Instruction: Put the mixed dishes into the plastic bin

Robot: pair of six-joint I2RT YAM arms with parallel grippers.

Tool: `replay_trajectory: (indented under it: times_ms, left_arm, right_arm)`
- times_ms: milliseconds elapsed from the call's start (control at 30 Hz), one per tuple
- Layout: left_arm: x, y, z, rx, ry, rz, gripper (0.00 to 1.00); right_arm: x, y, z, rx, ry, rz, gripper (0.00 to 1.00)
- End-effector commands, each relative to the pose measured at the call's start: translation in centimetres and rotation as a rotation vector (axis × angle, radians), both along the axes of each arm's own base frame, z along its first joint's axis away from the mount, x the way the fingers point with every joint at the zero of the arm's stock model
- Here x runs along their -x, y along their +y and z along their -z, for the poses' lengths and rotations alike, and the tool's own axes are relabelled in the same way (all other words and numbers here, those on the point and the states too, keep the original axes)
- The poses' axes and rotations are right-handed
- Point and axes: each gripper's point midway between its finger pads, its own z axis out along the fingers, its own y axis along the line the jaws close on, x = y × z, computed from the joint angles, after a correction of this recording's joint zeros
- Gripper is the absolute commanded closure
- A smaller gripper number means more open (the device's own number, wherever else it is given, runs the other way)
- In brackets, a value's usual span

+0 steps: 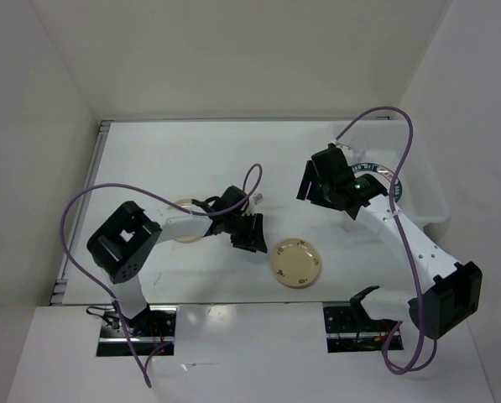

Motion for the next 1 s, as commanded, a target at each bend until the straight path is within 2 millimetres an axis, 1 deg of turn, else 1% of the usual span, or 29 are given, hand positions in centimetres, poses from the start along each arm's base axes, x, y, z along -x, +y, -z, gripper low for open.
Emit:
replay_trajectory:
  times_ms: [0,33,67,133,167,200,233,267,300,333,367,400,433,500,533,600,633,667,700,733,767,800,833,867,900,933,967]
  left_arm:
    - [0.9,-3.2,-0.8,0.105,0.012,0.075,0.47]
    - [1.2,-3.5,0.0,0.097,0.03,0.076,0.49]
    - [1.6,-4.0,0.0,0.097,0.03,0.091,0.49]
    - [1.7,-4.6,0.6,0.104,0.041,0.086,0.5]
    - [1.7,-4.8,0.3,0.12,0.044,0.087,0.5]
    - [1.6,-4.9,0.8,0.118,0.046,0.087,0.5]
    - [2.0,-5.4,0.9,0.134,0.058,0.095,0.5]
    - [1.9,-5.6,0.8,0.141,0.06,0.088,0.51]
    - [2.0,-5.5,1.3,0.132,0.07,0.086,0.53]
    - [1.9,-5.6,1.7,0.131,0.081,0.078,0.56]
    - [1.8,-5.7,1.6,0.137,0.074,0.078,0.6]
    - [2.2,-5.8,2.0,0.128,0.084,0.087,0.68]
    - [2.3,-5.8,2.5,0.12,0.101,0.077,0.7]
    - [2.0,-5.7,2.6,0.11,0.104,0.046,0.76]
    - [1.6,-5.9,2.9,0.101,0.094,0.035,0.84]
    - [1.1,-5.8,3.0,0.081,0.089,0.007,0.9]
    - [0.8,-5.7,2.9,0.062,0.092,-0.003,0.92]
    - [0.2,-5.4,2.9,0.044,0.08,-0.015,0.97]
    - [-0.8,-5.1,2.0,0.038,0.045,-0.035,0.98]
    - [-1.2,-4.7,1.5,0.04,0.043,-0.049,0.98]
    - [-2.9,-3.8,0.7,0.053,0.029,-0.091,1.0]
    - [-3.8,-3.4,-1.1,0.093,0.013,-0.103,1.0]
    - [-4.6,-2.6,-2.0,0.108,0.008,-0.124,1.0]
    - [-6.6,-1.0,-3.0,0.129,-0.005,-0.176,1.0]
    - [-7.5,-0.3,-4.8,0.164,-0.033,-0.194,1.0]
    - [-8.2,0.4,-5.9,0.189,-0.04,-0.205,1.0]
    - [-8.8,1.1,-6.7,0.208,-0.05,-0.22,1.0]
  right_arm:
    - [0.6,-1.2,-1.7,0.003,-0.039,0.061,0.27]
    - [1.0,-1.4,-1.1,0.014,-0.02,0.06,0.27]
    - [1.0,-1.7,-1.6,0.014,-0.038,0.069,0.27]
    - [1.4,-1.9,-1.4,0.018,-0.032,0.069,0.27]
    - [1.6,-2.0,-1.3,0.023,-0.024,0.068,0.27]
    - [1.7,-2.0,-1.6,0.011,-0.032,0.075,0.27]
    - [1.8,-2.0,-1.2,0.016,-0.025,0.075,0.27]
    - [2.0,-2.1,-1.1,0.021,-0.015,0.075,0.27]
    - [2.1,-2.2,-1.4,0.015,-0.026,0.075,0.27]
    - [2.1,-2.4,-1.1,0.019,-0.021,0.087,0.27]
    - [2.4,-2.5,-1.2,0.02,-0.02,0.088,0.27]
    - [2.5,-2.8,-0.9,0.032,-0.016,0.094,0.27]
    - [2.7,-2.9,-1.0,0.032,-0.016,0.094,0.26]
    - [2.9,-3.2,-0.9,0.044,-0.012,0.101,0.26]
    - [2.9,-3.2,-0.9,0.044,-0.012,0.101,0.26]
    - [2.9,-3.4,-1.2,0.045,-0.023,0.107,0.26]
    - [2.9,-3.4,-1.2,0.045,-0.024,0.107,0.24]
    - [3.0,-3.3,-1.4,0.048,-0.03,0.086,0.2]
    - [3.1,-3.2,-1.4,0.049,-0.026,0.073,0.1]
    - [3.1,-3.0,-1.6,0.036,-0.042,0.057,0.06]
    - [3.1,-2.5,-2.0,0.004,-0.049,0.032,0.03]
    - [3.2,-2.3,-1.6,0.0,-0.04,0.002,0.02]
    - [3.1,-2.5,-1.5,-0.021,-0.039,-0.002,0.02]
    - [3.0,-1.6,-1.8,-0.072,-0.04,-0.033,0.02]
    - [3.0,-1.5,-1.4,-0.083,-0.03,-0.046,0.02]
    - [3.0,-1.4,-1.1,-0.096,-0.025,-0.049,0.03]
    - [2.7,-1.0,-1.8,-0.118,-0.056,-0.059,0.05]
